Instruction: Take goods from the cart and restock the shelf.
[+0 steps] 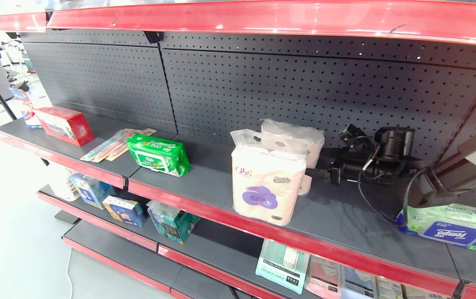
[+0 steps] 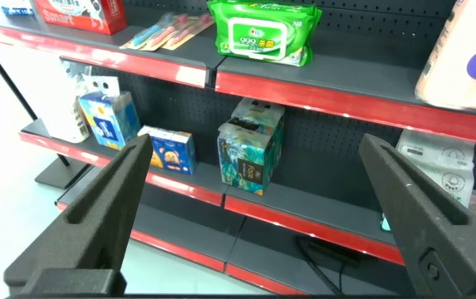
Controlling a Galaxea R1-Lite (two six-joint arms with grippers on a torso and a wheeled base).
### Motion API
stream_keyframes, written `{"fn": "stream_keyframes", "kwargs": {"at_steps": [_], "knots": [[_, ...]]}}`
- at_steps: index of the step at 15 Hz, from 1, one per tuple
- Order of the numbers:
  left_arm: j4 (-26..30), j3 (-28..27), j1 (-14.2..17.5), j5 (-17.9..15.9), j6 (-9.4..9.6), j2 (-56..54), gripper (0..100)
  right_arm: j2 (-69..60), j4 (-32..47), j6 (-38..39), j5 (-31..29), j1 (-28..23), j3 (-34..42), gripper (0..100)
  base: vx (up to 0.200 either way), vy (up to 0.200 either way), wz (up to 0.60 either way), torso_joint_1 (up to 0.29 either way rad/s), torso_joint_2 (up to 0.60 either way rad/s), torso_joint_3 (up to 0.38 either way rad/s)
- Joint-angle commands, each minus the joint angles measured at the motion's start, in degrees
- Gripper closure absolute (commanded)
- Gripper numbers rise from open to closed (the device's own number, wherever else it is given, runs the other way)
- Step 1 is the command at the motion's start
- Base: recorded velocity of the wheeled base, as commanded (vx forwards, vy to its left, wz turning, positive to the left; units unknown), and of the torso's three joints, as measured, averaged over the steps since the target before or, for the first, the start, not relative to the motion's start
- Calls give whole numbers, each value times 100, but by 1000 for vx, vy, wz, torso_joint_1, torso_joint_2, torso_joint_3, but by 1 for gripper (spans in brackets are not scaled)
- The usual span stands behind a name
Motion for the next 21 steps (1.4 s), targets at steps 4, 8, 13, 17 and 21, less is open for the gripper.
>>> {"fn": "stream_keyframes", "kwargs": {"at_steps": [4, 8, 13, 17, 21], "knots": [[1, 0, 0, 1, 0, 5, 0, -858, 0, -17, 44, -292, 761, 0, 0, 0, 0, 0, 0, 0], [1, 0, 0, 1, 0, 5, 0, -1570, 0, -34, 44, -503, 1490, 0, 0, 0, 0, 0, 0, 0], [1, 0, 0, 1, 0, 5, 0, -2449, 17, -8, 0, -767, 2299, 0, 0, 0, 0, 0, 0, 0], [1, 0, 0, 1, 0, 5, 0, -3346, 88, 194, -308, -1039, 2941, 0, 0, 0, 0, 0, 0, 0], [1, 0, 0, 1, 0, 5, 0, -5051, 422, 1038, -2215, -1030, 4074, 0, 0, 0, 0, 0, 0, 0]]}}
